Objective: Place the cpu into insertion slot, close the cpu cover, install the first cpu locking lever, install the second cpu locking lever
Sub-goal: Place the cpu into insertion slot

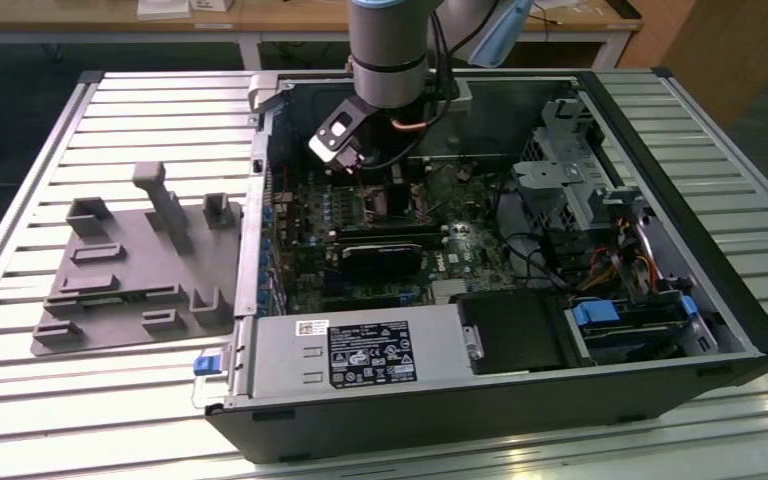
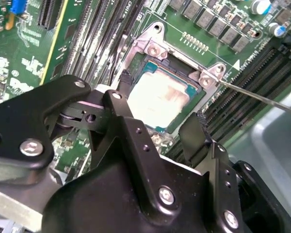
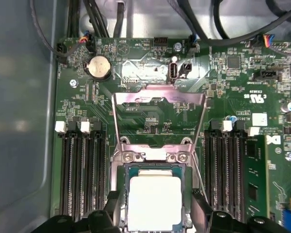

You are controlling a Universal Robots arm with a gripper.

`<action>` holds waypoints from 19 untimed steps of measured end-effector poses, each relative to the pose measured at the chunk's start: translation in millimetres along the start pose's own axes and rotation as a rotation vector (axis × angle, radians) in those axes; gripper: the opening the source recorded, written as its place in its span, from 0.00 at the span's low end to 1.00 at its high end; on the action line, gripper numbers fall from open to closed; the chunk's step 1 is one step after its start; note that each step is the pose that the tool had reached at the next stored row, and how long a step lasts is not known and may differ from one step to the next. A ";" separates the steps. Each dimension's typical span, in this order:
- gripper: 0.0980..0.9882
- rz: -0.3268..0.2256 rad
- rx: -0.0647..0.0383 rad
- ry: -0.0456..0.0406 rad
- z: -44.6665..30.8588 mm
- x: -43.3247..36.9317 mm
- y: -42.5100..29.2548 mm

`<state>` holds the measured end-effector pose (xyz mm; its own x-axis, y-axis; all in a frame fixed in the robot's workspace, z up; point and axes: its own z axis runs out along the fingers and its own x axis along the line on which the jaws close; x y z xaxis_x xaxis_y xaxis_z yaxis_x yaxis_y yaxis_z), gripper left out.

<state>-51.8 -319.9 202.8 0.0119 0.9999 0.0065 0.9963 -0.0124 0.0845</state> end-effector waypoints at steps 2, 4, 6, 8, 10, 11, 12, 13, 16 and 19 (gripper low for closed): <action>0.65 0.000 0.000 0.0003 -0.7 0.1 0.1; 0.65 0.000 0.000 0.0001 -1.1 0.0 0.1; 0.65 0.000 0.000 0.0001 -1.3 0.0 0.1; 0.63 0.000 0.000 0.0000 -1.6 0.0 0.2; 0.56 0.000 0.000 0.0001 -1.9 0.0 0.2; 0.48 0.000 0.000 0.0001 -2.0 0.0 0.2; 0.48 0.000 0.000 0.0000 -2.1 0.0 0.2; 0.42 0.000 0.000 0.0001 -2.2 0.0 0.2; 0.29 0.000 0.000 0.0001 -2.6 0.0 0.2; 0.16 0.000 0.000 0.0001 -3.0 0.0 0.3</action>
<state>-51.8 -319.9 205.8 0.0119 0.9999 0.0066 0.9963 -0.0124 0.0846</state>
